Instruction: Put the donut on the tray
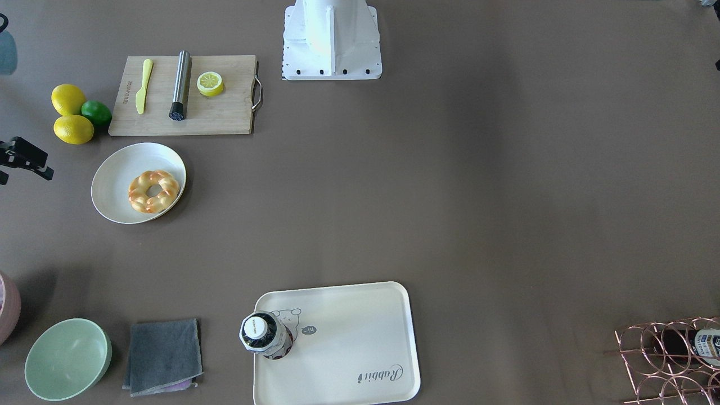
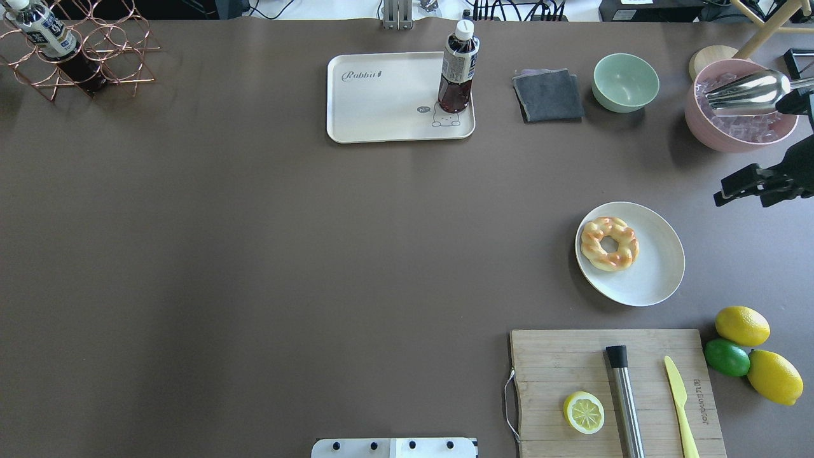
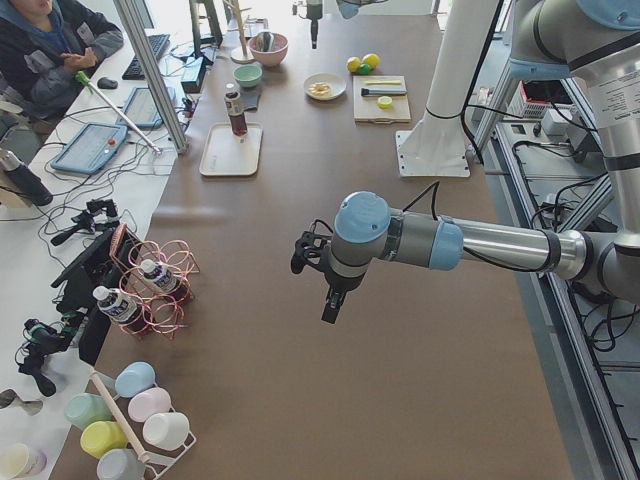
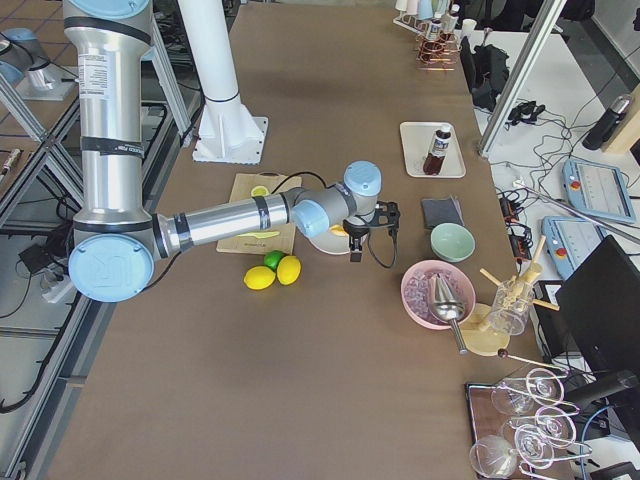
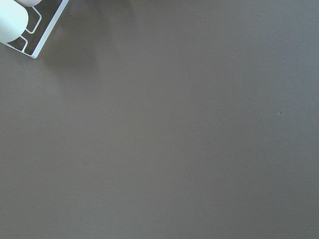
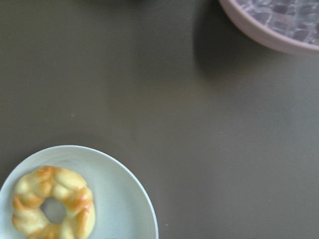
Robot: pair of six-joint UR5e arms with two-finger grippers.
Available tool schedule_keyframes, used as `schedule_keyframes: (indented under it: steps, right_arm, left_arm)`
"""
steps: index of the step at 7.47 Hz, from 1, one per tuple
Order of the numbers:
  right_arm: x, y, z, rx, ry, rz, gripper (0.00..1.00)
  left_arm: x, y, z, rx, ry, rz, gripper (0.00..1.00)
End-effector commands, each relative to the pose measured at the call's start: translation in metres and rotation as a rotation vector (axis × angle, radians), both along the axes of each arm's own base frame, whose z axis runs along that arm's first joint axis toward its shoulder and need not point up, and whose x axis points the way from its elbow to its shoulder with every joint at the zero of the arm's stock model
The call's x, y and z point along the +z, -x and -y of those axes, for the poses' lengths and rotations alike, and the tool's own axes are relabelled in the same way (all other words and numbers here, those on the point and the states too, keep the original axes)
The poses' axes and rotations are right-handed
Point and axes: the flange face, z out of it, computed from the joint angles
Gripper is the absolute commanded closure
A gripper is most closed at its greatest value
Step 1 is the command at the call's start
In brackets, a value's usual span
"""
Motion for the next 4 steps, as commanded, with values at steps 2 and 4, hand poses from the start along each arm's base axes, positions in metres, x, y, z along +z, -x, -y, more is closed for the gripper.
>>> schedule_keyframes:
  steps: [2,4]
  right_arm:
    - [-0.011,0.112,-0.009,0.055,0.021,-0.014,0.19]
    - [0.007,0.117,-0.012,0.051,-0.008,0.011,0.28]
  left_arm:
    - [0.0,-0.001,0.0,-0.002,0.003,-0.006,0.03]
    - [-0.001,0.0,0.0,-0.003,0.002,-0.007,0.03]
